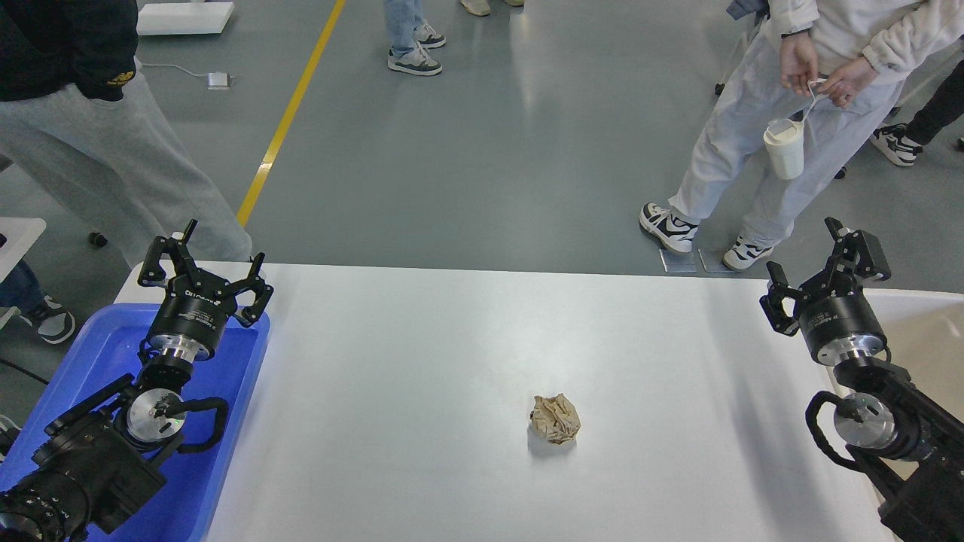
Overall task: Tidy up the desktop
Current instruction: 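Move the right gripper toward the crumpled paper ball on the table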
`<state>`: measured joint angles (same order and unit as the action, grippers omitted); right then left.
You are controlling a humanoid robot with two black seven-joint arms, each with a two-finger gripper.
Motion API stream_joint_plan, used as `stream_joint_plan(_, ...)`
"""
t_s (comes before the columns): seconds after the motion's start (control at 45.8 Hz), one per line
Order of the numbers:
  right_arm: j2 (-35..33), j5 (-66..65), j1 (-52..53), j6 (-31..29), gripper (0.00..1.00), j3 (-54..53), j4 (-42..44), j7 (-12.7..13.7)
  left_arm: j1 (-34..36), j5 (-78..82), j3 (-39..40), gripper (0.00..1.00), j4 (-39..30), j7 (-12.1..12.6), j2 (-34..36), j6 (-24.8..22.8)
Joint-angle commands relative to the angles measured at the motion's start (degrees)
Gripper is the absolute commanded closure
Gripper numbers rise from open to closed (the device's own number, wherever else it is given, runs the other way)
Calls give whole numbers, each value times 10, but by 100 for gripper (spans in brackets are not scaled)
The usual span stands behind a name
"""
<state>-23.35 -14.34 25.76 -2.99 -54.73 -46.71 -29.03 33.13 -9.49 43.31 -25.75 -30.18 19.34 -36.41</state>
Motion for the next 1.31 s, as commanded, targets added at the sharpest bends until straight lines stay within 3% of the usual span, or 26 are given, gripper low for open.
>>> stream_joint_plan(0.0, -3, 1, -6, 1, 0, -1, 1, -1, 0, 0, 0, 0, 0, 0, 0, -1)
stream_joint_plan(0.306, -5, 1, -4, 3, 0, 1, -1, 7, 0, 0, 0, 0, 0, 0, 0, -1)
stream_joint_plan(0.35, -6, 2, -4, 4, 0, 2, -9, 24, 0, 0, 0, 0, 0, 0, 0, -1)
stream_joint_plan(0.437, -13, 1, -5, 7, 0, 5, -32, 88, 0, 0, 0, 0, 0, 0, 0, -1)
stream_joint_plan(0.481, -17, 0, -5, 15, 0, 12, -42, 102, 0, 0, 0, 0, 0, 0, 0, -1)
stream_joint_plan(0.787, -120, -19, 11, 20, 0, 123, -135, 103, 0, 0, 0, 0, 0, 0, 0, -1)
stream_joint_plan(1.114, -220, -155, 84, 26, 0, 302, -263, 104, 0, 0, 0, 0, 0, 0, 0, -1)
stream_joint_plan(1.289, -226, -242, 148, 33, 0, 386, -288, 133, 0, 0, 0, 0, 0, 0, 0, 0)
